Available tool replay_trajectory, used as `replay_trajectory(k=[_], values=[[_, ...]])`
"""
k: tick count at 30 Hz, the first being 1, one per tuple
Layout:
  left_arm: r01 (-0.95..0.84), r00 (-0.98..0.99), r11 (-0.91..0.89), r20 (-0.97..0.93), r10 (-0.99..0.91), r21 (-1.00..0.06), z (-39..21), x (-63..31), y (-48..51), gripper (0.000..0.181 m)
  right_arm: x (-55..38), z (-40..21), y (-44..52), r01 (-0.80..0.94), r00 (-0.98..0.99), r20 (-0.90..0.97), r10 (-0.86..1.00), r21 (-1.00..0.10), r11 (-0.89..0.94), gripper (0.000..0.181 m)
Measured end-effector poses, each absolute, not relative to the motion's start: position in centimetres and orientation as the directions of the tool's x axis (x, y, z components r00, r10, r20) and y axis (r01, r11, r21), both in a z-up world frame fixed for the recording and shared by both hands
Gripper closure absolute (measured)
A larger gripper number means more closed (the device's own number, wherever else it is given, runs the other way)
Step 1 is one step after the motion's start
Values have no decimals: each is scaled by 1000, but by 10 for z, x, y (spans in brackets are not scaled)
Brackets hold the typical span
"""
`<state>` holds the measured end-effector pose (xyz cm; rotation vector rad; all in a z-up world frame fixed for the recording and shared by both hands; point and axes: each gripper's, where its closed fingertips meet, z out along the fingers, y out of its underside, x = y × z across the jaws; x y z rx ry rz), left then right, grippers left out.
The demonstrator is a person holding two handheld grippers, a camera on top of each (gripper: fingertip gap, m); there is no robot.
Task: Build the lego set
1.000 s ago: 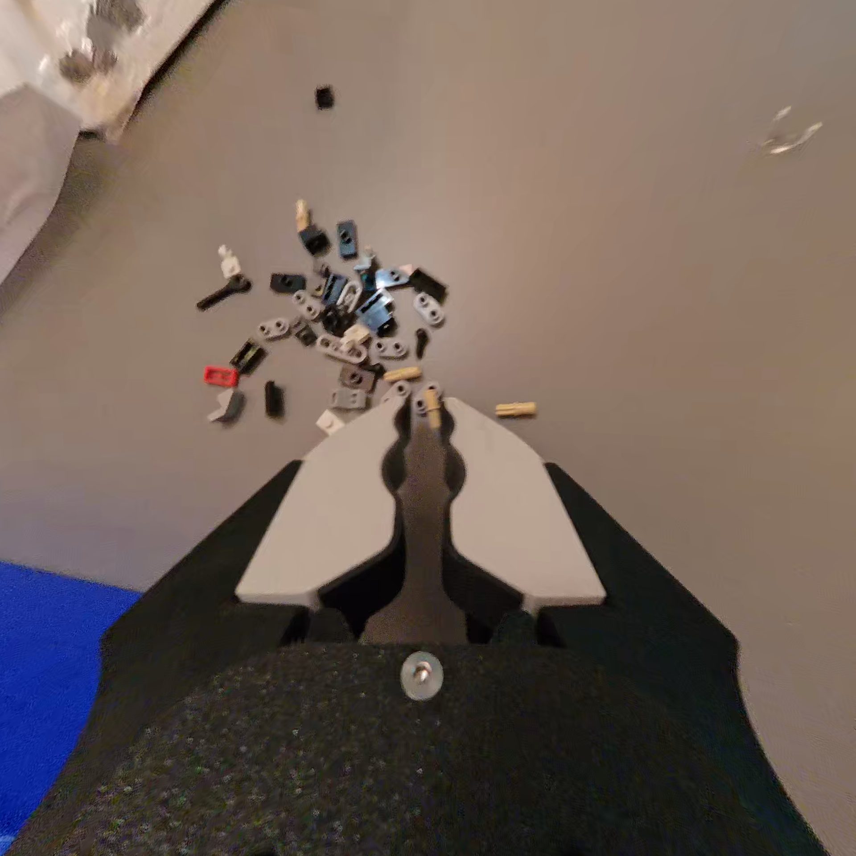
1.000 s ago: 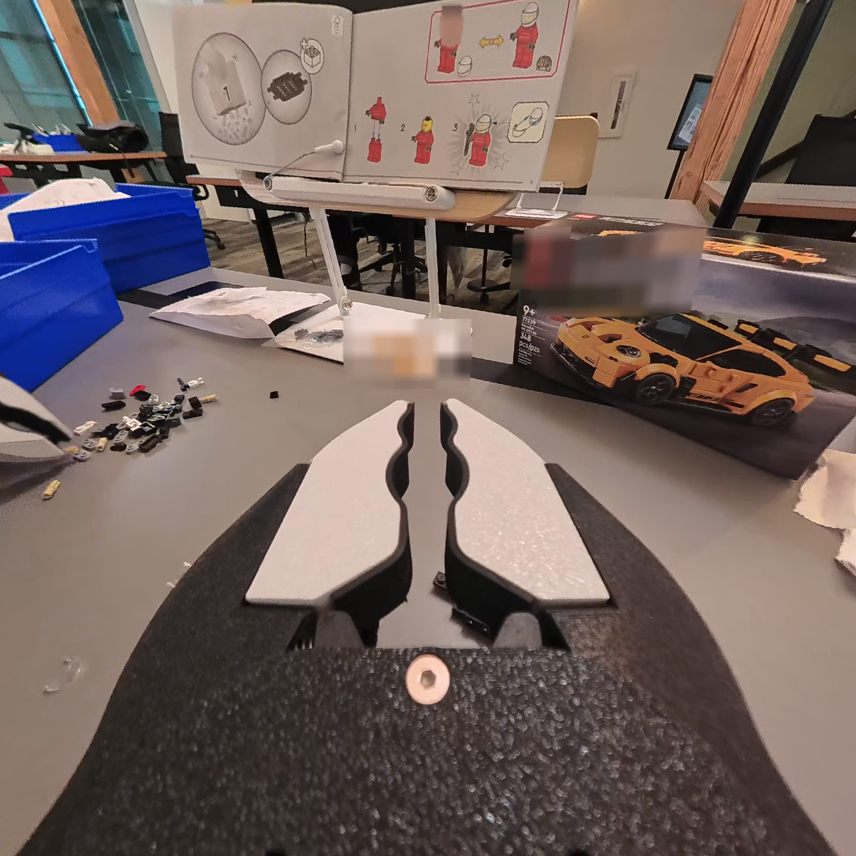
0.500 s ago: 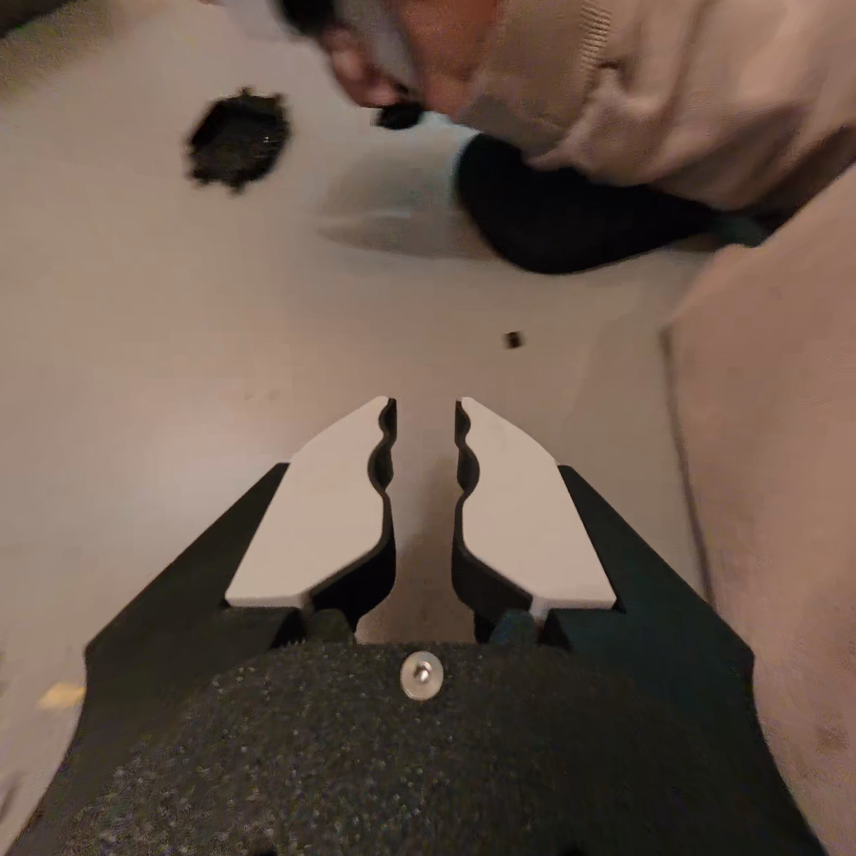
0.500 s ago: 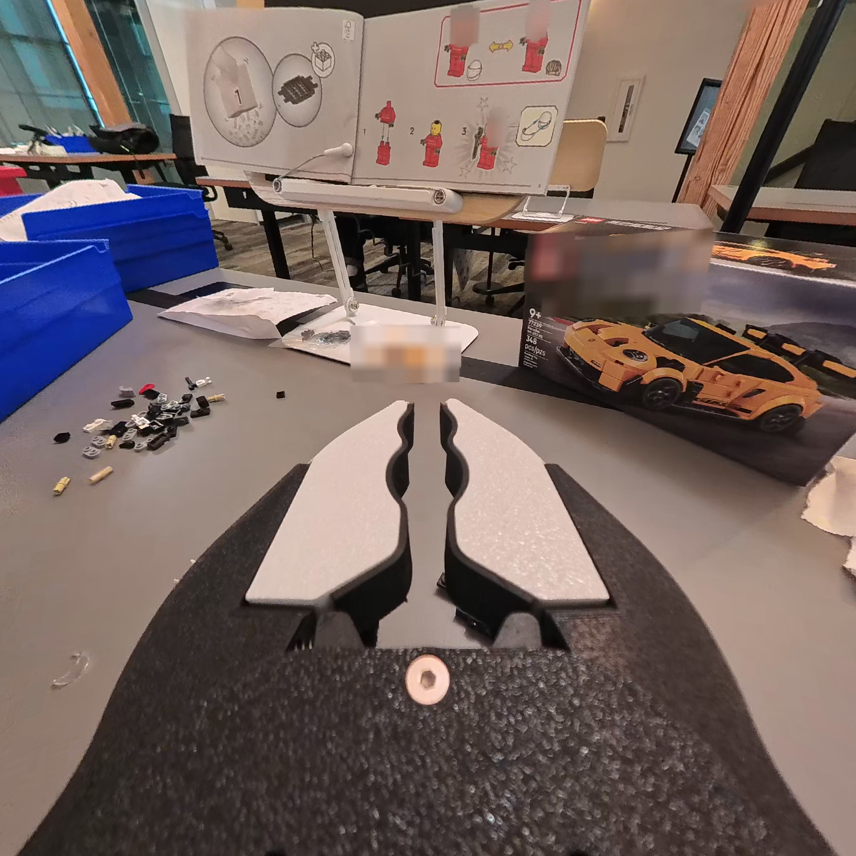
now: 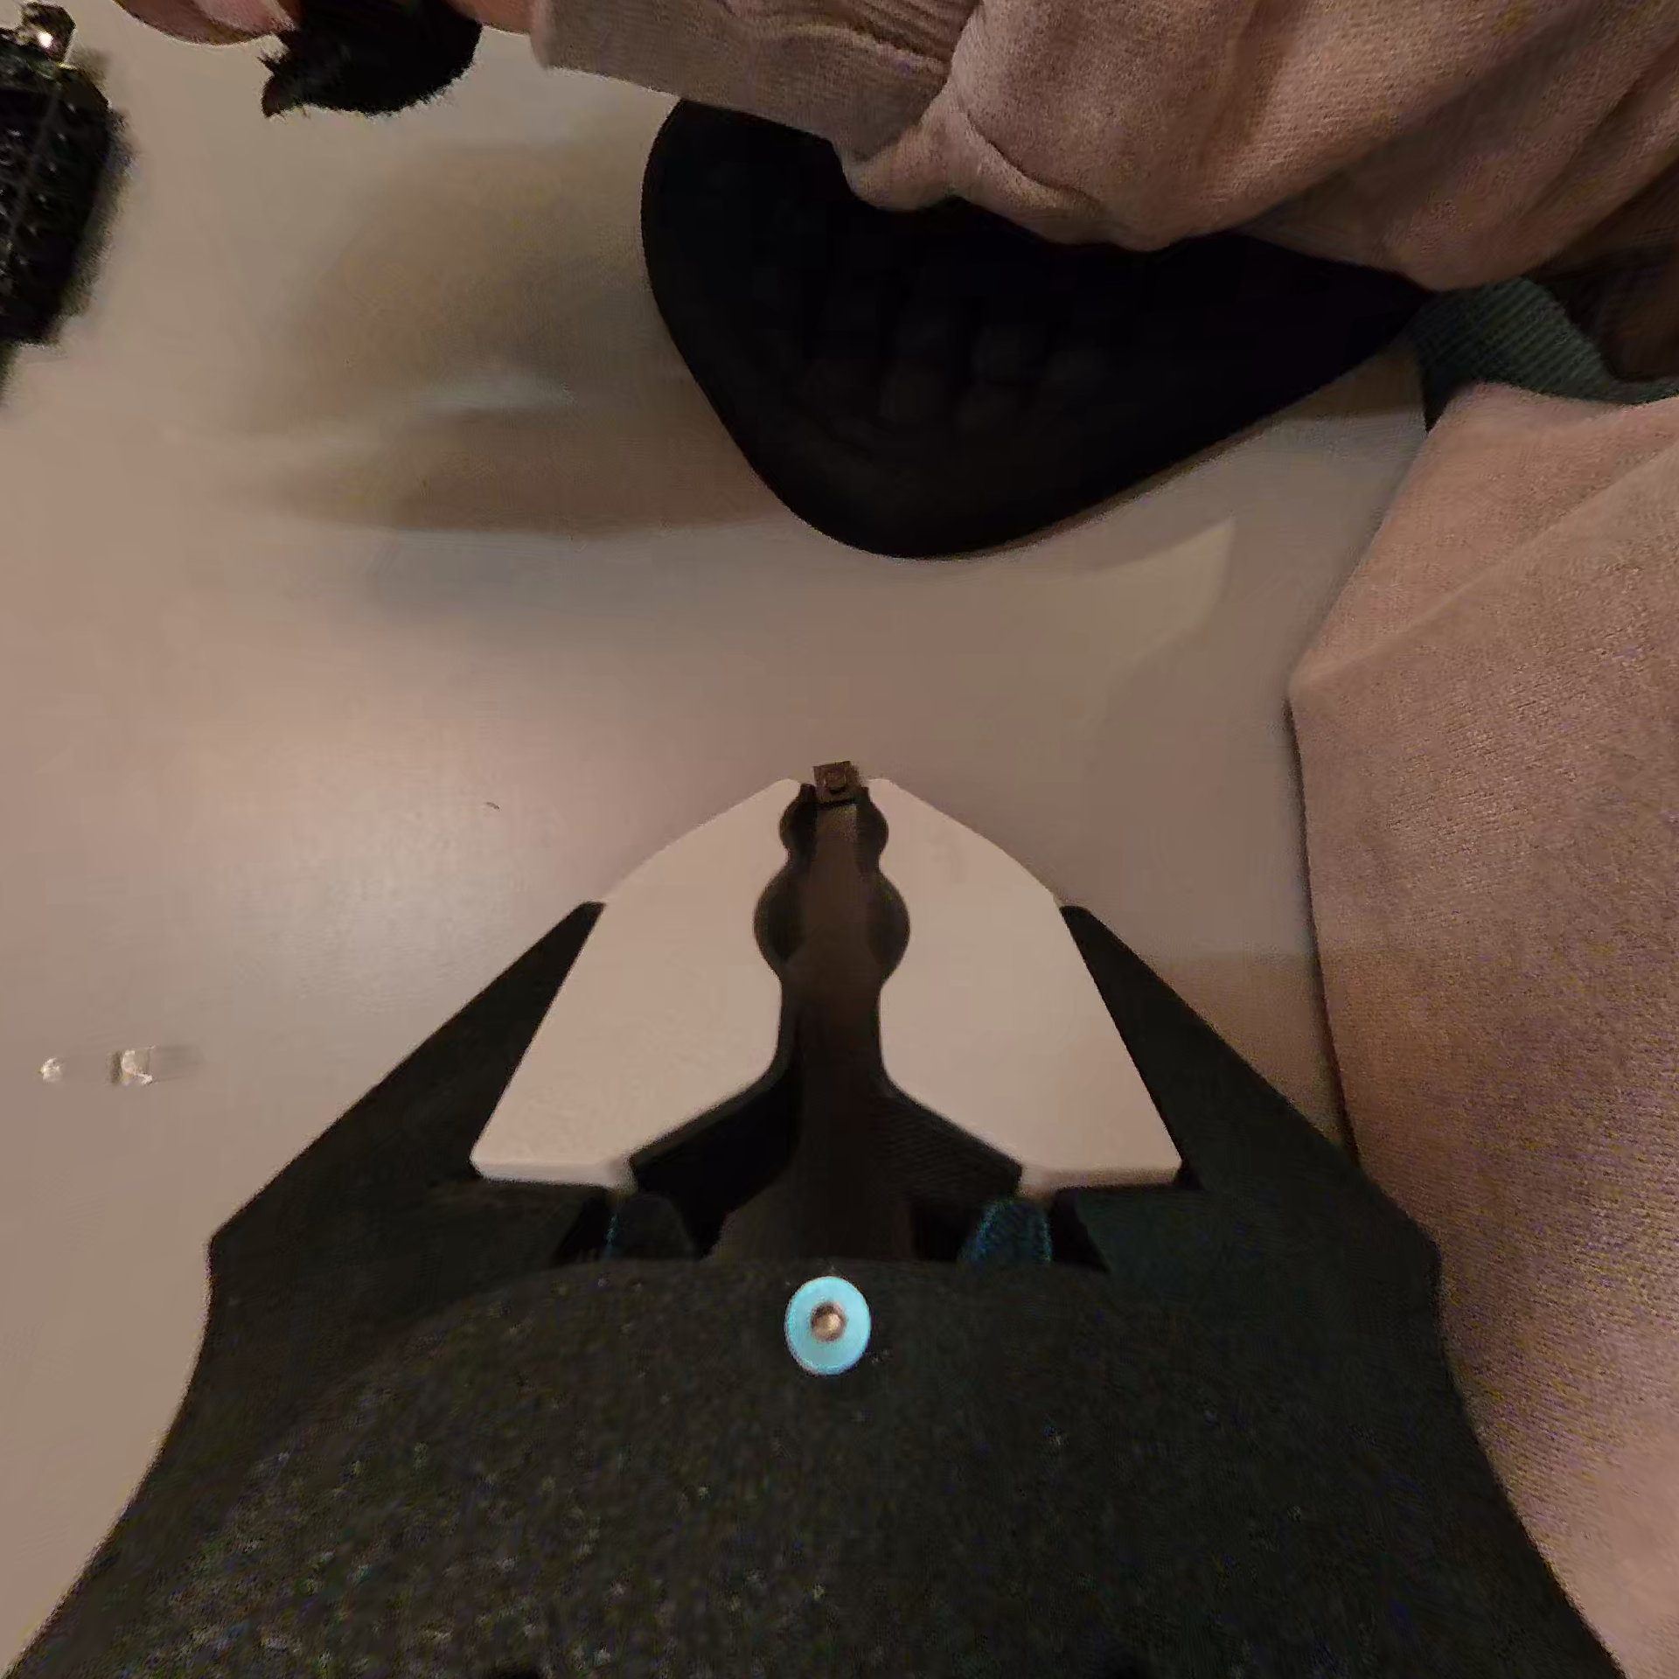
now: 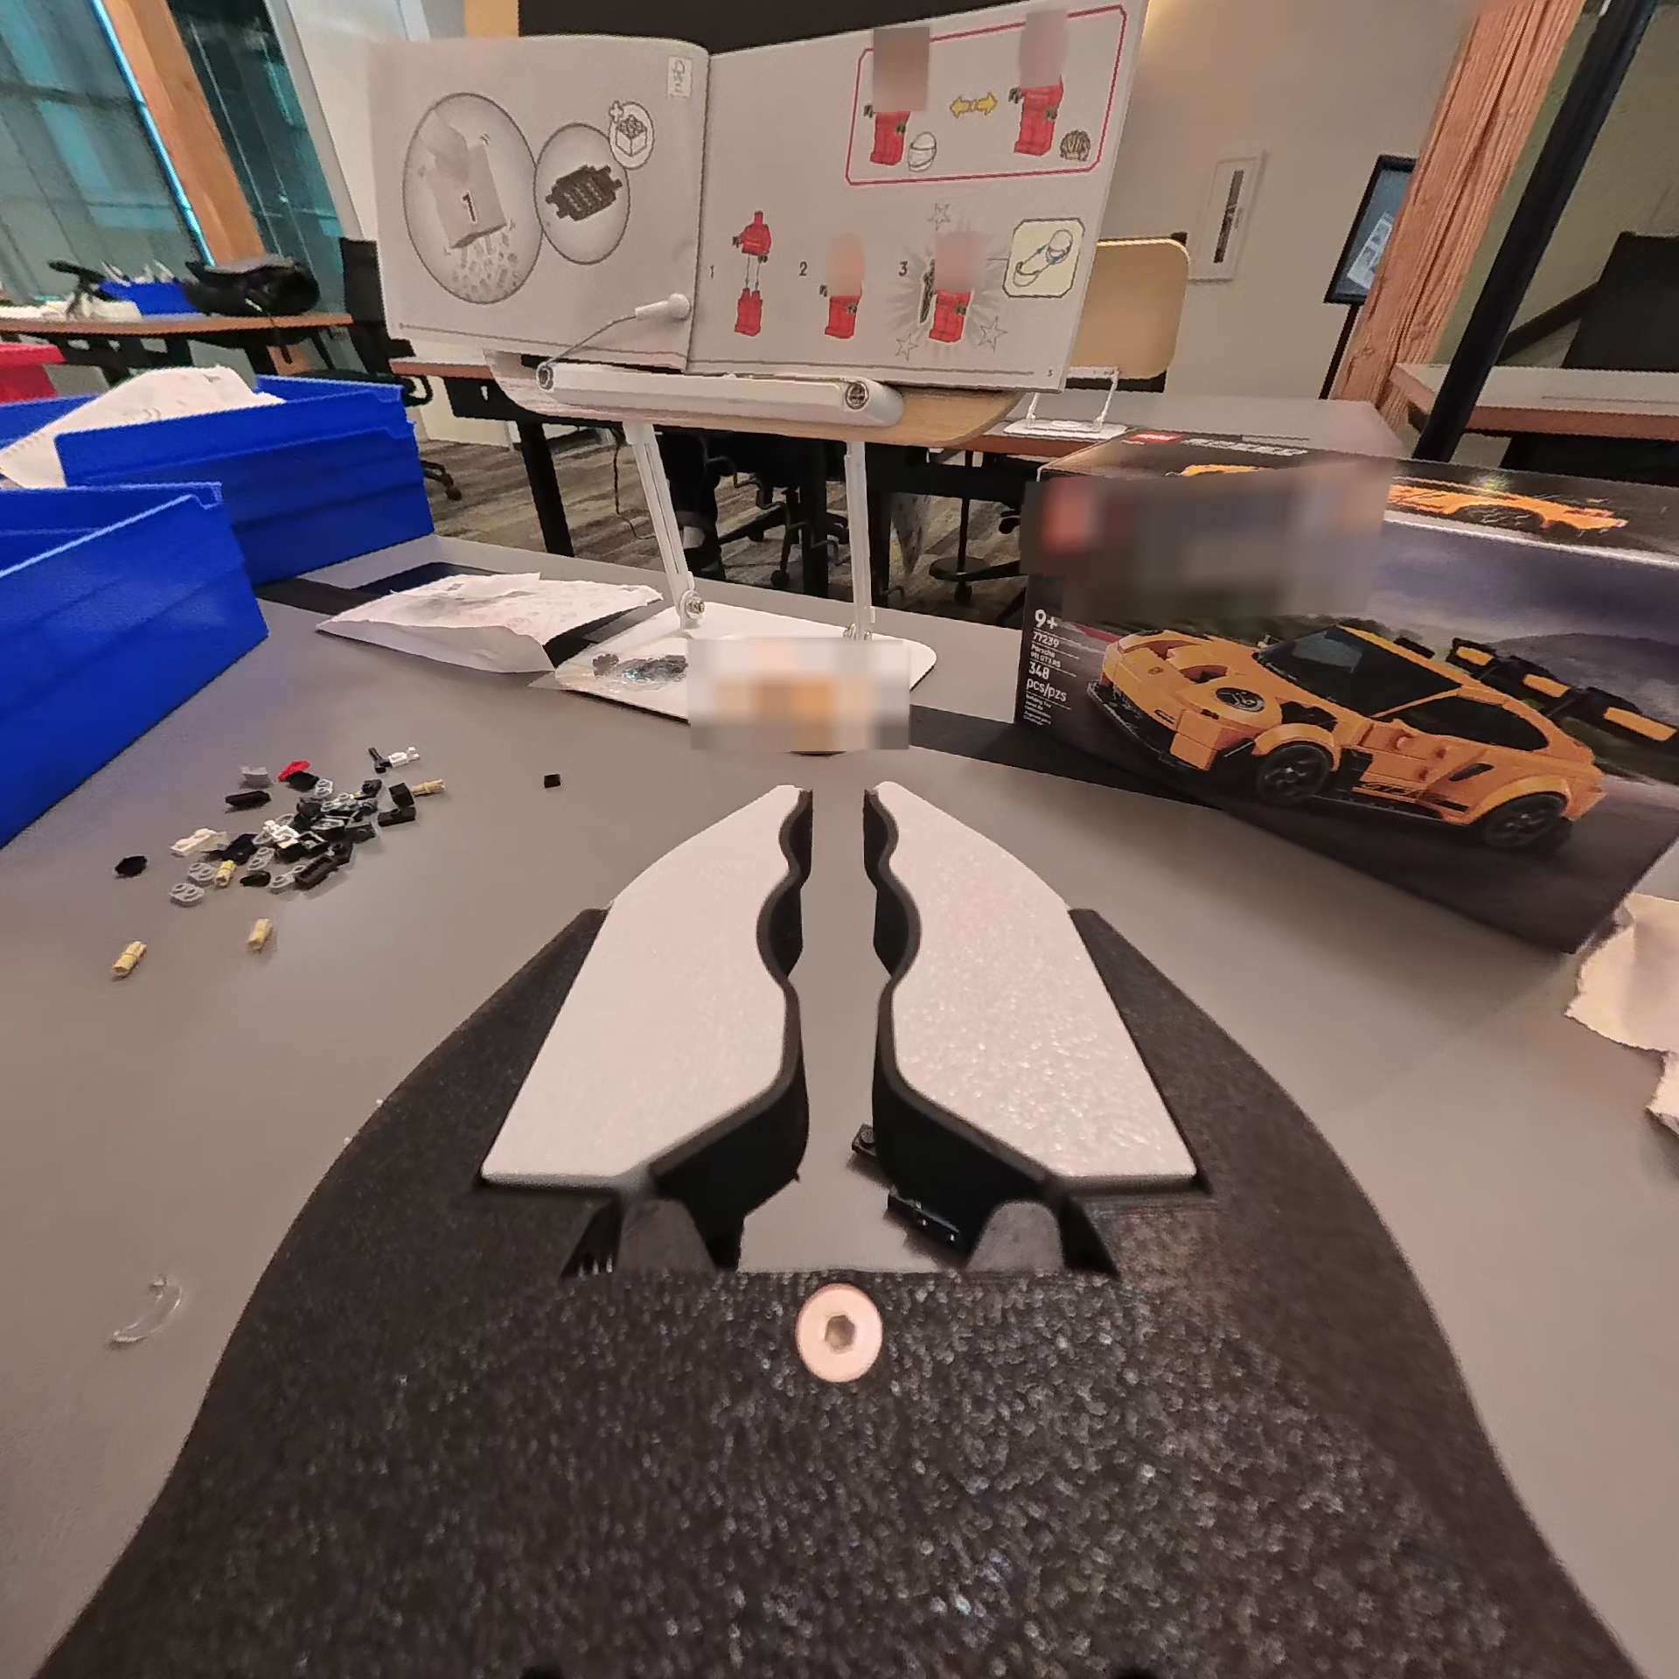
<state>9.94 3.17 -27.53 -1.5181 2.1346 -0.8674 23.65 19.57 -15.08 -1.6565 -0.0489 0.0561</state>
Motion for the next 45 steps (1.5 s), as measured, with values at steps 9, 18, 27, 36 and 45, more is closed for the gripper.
replay_trajectory(k=[9,18,27,36,45], values=[[-692,-341,227,33,-940,-685,-272,96,36,181,236,-151,195,-2,998,-8,68,-996,-85,171],[-634,-230,56,119,-966,-771,-246,81,72,164,244,-149,195,-9,999,-12,45,-997,-78,171],[-658,-350,186,78,-933,-730,-254,147,64,149,260,-138,188,-23,1000,-23,-2,-999,-42,171],[-621,-230,128,23,-973,-773,-237,144,111,156,184,-227,123,224,818,-154,554,-802,-553,158],[-489,142,-77,8,-990,-869,-208,72,188,158,170,-275,77,460,810,-19,587,-600,-655,161]])
